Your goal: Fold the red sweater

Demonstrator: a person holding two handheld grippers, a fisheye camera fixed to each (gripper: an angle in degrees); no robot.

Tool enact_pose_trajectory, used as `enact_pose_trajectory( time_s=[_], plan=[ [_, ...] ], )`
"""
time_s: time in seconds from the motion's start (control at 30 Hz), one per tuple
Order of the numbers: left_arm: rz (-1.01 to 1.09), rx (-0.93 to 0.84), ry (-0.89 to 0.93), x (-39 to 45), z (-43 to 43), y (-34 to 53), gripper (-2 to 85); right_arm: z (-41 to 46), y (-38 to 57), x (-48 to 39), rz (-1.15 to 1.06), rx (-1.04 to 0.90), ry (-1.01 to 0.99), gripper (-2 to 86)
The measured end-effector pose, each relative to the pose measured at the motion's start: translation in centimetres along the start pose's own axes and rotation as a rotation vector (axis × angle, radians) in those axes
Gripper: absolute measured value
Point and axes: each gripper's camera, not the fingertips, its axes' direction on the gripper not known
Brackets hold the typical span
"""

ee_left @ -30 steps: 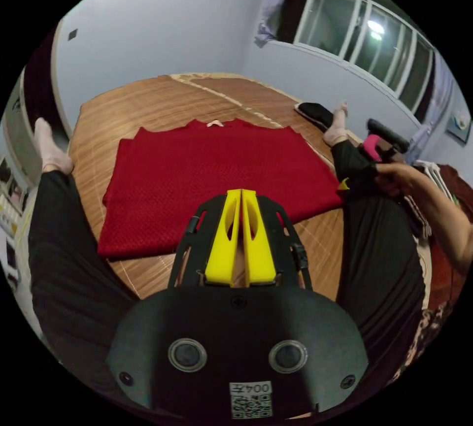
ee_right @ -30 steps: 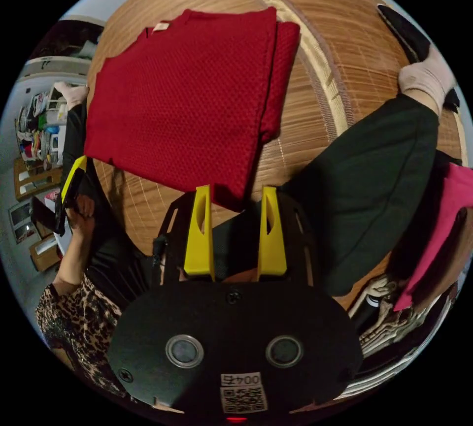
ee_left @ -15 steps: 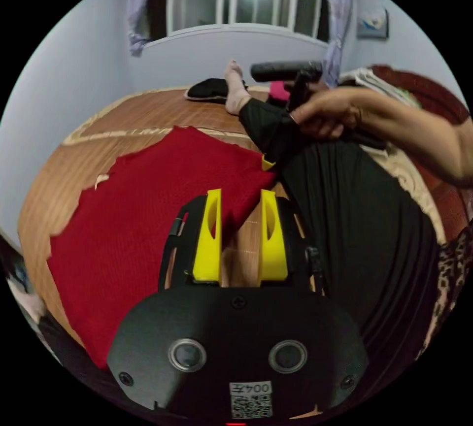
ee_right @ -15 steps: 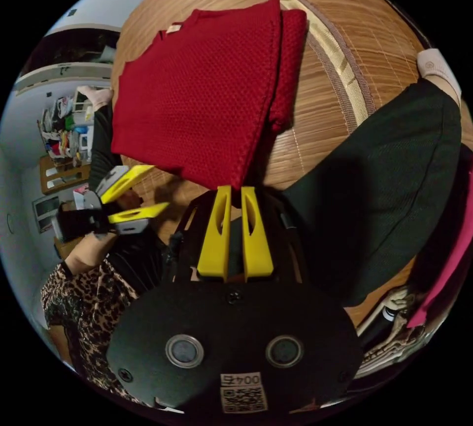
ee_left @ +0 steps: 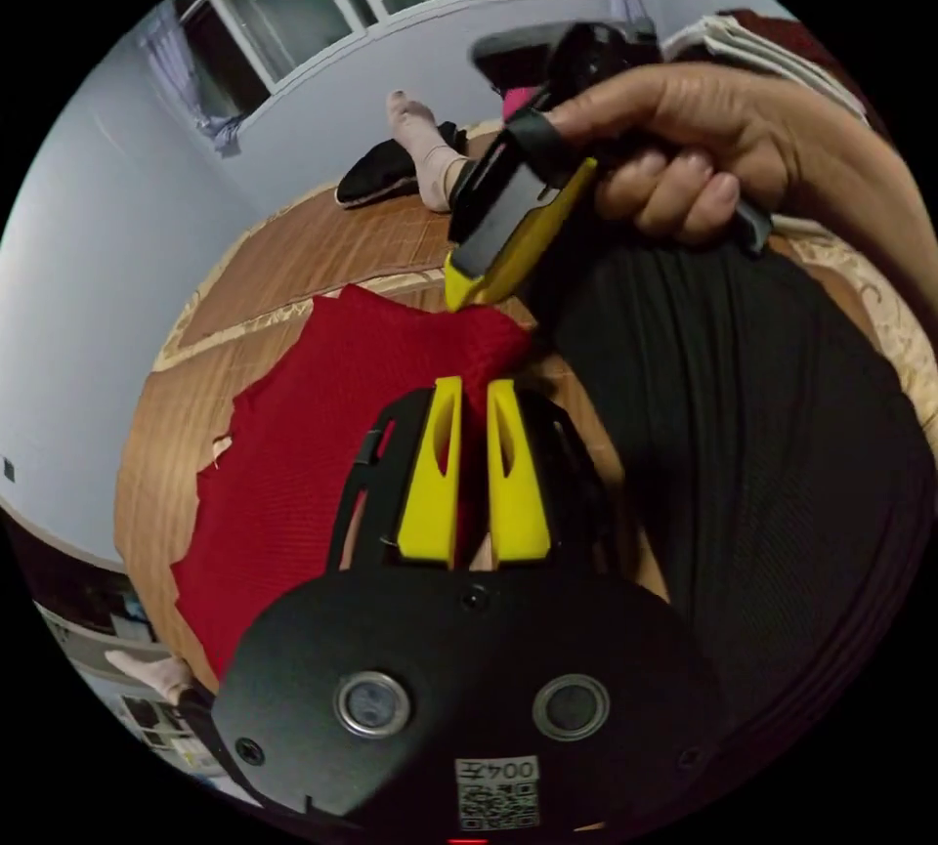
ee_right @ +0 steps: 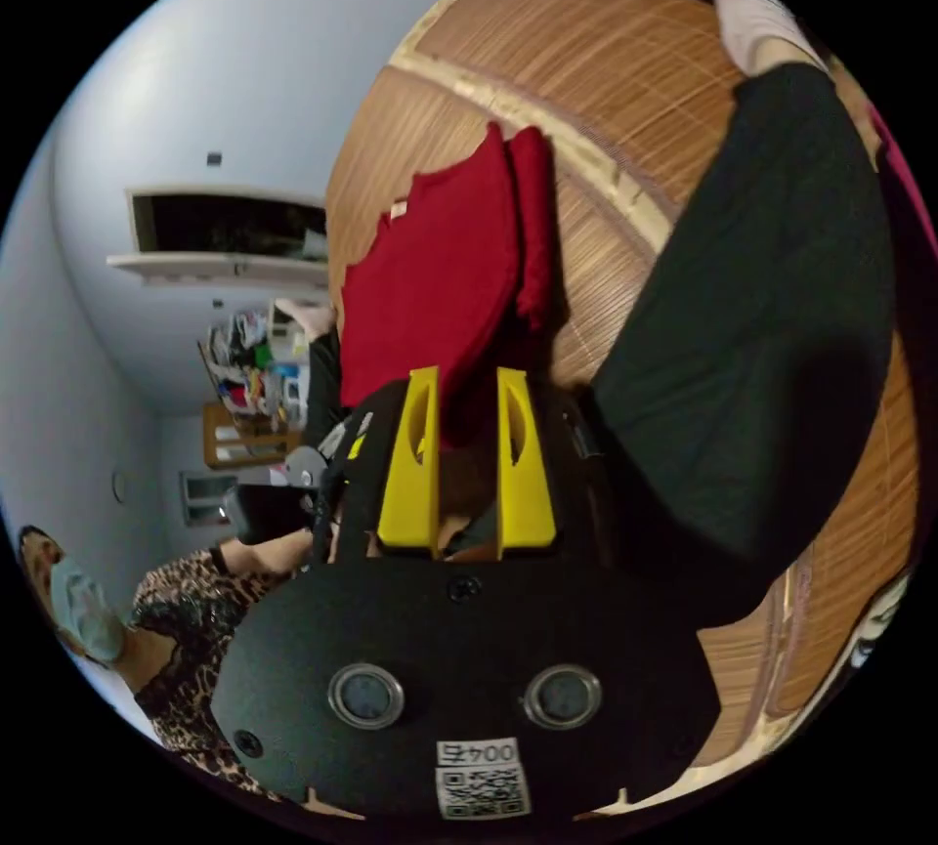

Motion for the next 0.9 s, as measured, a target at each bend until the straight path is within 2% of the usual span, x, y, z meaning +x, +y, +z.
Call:
enact_pose_trajectory(
  time_s=[0.13, 0.47, 0.63, 0.73, 0.9],
  plan=[
    [-0.105, 0.060, 0.071, -2.2, -2.4, 1.8, 2.4, -1.2, 0.0, 2.4, 0.079, 0.057, -0.100, 14.8],
    [-0.160, 0.101, 0.152, -2.5, -6.6, 6.2, 2.0, 1.5, -3.4, 4.5, 0.178, -0.062, -0.112, 18.1],
    [-0.173, 0.113, 0.170, -3.2, -8.1, 6.9, 2.1, 3.0, -3.5, 4.6, 0.192, -0.156, -0.028, 15.7],
    [-0.211, 0.120, 0.194, -4.6, -8.9, 7.4, 2.2, 3.2, -2.8, 4.8, 0.200, -0.182, -0.016, 10.8],
    [-0.329, 0.169, 0.288, -8.3, -11.7, 8.9, 2.1, 0.4, 0.4, 5.0, 0.133, -0.030, -0.215, 6.3]
  ],
)
